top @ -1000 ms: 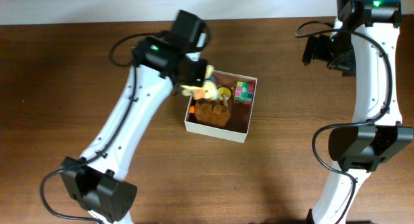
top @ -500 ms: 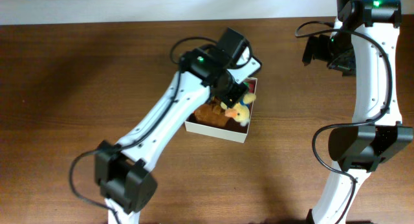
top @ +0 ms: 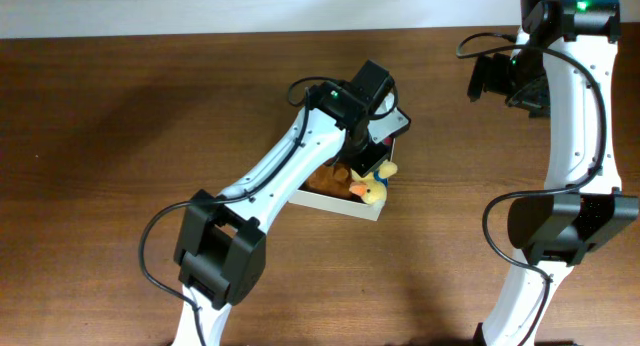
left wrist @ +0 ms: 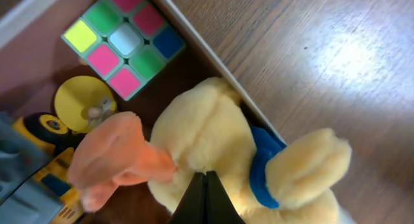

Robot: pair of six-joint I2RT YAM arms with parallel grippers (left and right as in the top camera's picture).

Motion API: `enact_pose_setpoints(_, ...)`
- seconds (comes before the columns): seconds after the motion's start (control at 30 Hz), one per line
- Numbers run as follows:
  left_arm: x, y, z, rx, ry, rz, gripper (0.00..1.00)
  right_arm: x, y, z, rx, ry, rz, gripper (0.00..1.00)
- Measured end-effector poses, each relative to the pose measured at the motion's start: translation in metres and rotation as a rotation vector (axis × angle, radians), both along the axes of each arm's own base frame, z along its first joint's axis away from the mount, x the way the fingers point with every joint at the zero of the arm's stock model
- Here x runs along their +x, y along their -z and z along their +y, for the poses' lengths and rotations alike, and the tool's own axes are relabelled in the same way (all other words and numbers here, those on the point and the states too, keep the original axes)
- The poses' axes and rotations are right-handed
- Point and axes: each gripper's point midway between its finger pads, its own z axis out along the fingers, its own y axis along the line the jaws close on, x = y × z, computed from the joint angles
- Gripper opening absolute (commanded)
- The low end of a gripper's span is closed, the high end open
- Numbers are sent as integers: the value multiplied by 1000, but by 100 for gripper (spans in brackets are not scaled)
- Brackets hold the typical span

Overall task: Pack container
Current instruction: 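Carry the duck over the box and lower it inside, then press the duck down into the box with the left gripper and release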

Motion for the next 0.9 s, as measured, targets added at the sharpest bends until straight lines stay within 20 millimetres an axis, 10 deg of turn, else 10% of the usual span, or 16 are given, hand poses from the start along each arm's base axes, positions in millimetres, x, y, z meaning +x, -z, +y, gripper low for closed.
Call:
enact_pose_setpoints(0.3, 3, 28, 5, 63, -10, 26, 2, 0, 0, 0, 0, -1, 0, 99)
enact_pose_setpoints(0.47, 7, 29, 11, 85, -27, 13, 83, 0, 0, 0, 0, 0, 0, 99)
enact_pose_setpoints(0.57, 10, 29, 15, 93, -60, 12, 91, 0, 0, 0, 0, 0, 0, 99)
enact_pose_setpoints(0.77, 14, 20, 20, 96, -99, 16, 89, 0, 0, 0, 0, 0, 0, 99)
enact_pose_setpoints(0.9, 20, -9, 15, 69, -112, -11, 55, 0, 0, 0, 0, -1, -1, 99)
